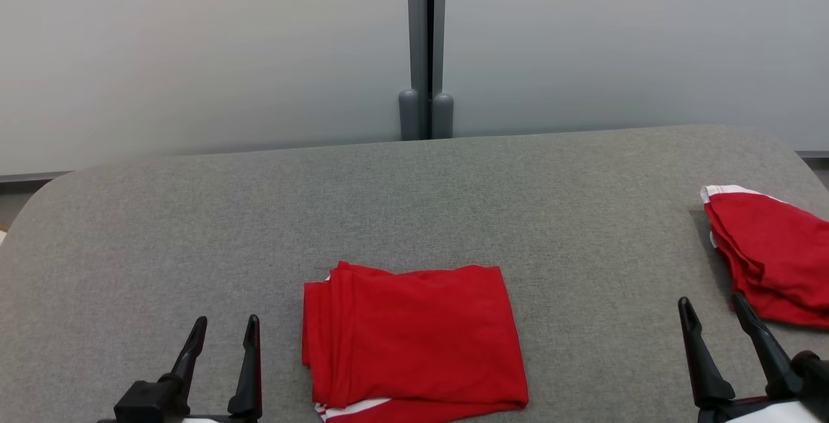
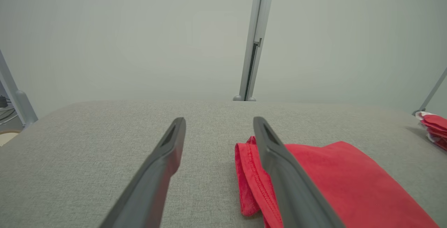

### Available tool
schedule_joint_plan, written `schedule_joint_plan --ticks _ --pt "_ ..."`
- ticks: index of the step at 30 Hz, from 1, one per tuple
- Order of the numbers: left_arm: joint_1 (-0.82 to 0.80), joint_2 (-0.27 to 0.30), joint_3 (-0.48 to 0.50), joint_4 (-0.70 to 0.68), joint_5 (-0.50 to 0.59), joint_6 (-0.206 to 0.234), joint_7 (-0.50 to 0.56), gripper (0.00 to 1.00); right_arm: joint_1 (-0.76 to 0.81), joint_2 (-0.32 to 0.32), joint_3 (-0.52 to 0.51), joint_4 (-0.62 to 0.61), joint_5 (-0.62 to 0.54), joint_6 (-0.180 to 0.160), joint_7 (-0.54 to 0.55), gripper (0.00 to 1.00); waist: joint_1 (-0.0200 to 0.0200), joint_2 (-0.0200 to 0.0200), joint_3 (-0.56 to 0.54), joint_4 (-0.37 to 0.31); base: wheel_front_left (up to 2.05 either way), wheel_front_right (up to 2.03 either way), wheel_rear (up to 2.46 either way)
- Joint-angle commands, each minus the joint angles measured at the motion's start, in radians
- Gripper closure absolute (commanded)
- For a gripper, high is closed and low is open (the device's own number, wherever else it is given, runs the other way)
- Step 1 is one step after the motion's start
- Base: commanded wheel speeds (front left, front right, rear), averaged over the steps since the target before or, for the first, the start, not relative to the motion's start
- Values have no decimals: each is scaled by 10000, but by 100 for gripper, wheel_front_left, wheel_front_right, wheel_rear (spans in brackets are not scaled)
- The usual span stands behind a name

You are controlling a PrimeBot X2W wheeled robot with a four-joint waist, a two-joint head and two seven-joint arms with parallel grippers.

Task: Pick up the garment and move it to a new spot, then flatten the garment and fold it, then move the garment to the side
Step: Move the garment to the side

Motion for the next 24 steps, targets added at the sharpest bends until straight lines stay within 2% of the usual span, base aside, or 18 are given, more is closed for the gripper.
schedule_joint_plan --ticks 1,6,10,13,19,24 --pt "-191 77 -4 0 -8 10 -51 0 29 -59 -33 17 21 -1 25 0 0 -1 29 64 0 0 0" --pt "-417 71 -116 -56 2 -50 -59 0 23 -103 -77 106 -2 -1 79 0 0 -1 156 450 0 0 0" --pt "-802 32 -267 -123 38 -133 -80 0 -115 -189 -94 365 37 -1 200 0 0 -1 513 1067 0 0 0" --pt "-1393 -60 -398 -167 19 -255 -181 0 -439 -263 32 668 83 -1 321 0 0 -1 1177 1628 0 0 0" --pt "-2435 -317 -653 57 -72 -465 -459 0 -1340 -316 976 1813 226 -2 521 0 0 -1 2328 2513 0 0 0" --pt "-2917 -457 -717 285 -139 -562 -628 0 -2009 -183 1545 3110 444 -1 682 0 0 -1 2817 2863 0 0 0"
